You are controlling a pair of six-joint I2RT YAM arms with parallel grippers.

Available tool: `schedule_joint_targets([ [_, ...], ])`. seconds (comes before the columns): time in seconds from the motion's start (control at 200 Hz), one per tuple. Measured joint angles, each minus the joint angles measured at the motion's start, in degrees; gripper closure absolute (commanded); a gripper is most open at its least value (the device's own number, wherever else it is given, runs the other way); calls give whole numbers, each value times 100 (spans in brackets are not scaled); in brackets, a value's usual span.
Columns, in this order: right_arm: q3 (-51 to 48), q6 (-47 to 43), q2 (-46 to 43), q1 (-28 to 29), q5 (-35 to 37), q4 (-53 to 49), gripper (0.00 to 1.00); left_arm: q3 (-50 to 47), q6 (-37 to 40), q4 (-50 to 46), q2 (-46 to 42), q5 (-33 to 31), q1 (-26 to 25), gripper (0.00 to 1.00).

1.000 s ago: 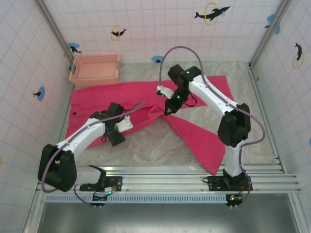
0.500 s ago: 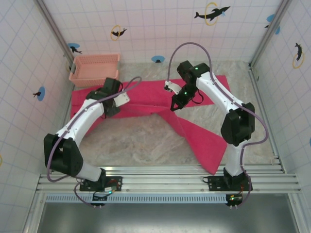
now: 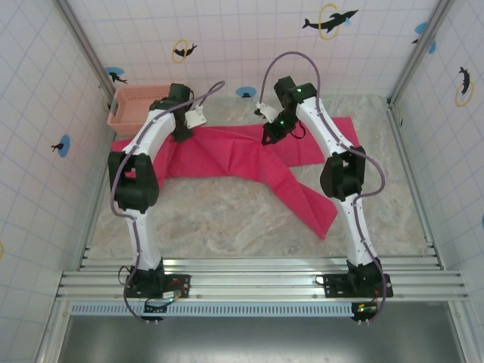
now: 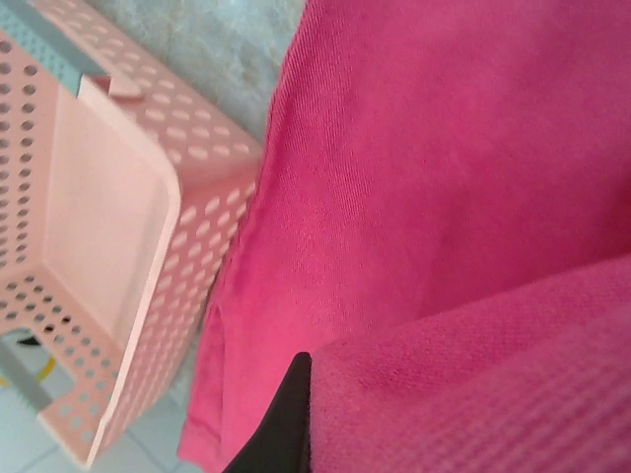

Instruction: Roll up the long pants

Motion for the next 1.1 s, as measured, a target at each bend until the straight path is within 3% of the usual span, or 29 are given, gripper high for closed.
schedule_joint_targets([
  [0.05,160,68,197,-26,61,162,100,262,-4,-7,271,39,33,100],
  [0.23,247,468,549,-120,315,1029,95,702,-15,7,741,72,122,76],
  [0.27,251,553,603,-142,365,1255,92,765,-42,15,809,57,146,60],
  [0.33,267,691,684,-173,472,1613,73,850,-44,44,927,37,181,47],
  [0.38,317,761,769,-181,566,1943,64,903,-129,55,1045,35,205,30],
  [0.42,396,824,850,-188,649,2210,55,938,-173,76,1156,35,216,24],
  [0.52,664,992,1008,-216,859,2669,46,955,-387,114,1460,-13,249,4],
  [0.656,925,1139,953,-313,1093,2752,45,955,-815,79,1572,-118,293,3],
  [0.781,656,1115,461,-601,1355,2024,46,800,-1403,122,1480,-275,372,3],
  [0.926,-1526,1062,-1266,-1117,1801,1307,46,295,-2282,44,859,-428,411,3],
  [1.096,-4033,1329,-3123,-1624,1963,846,47,-514,-3003,-63,-560,-645,409,3],
])
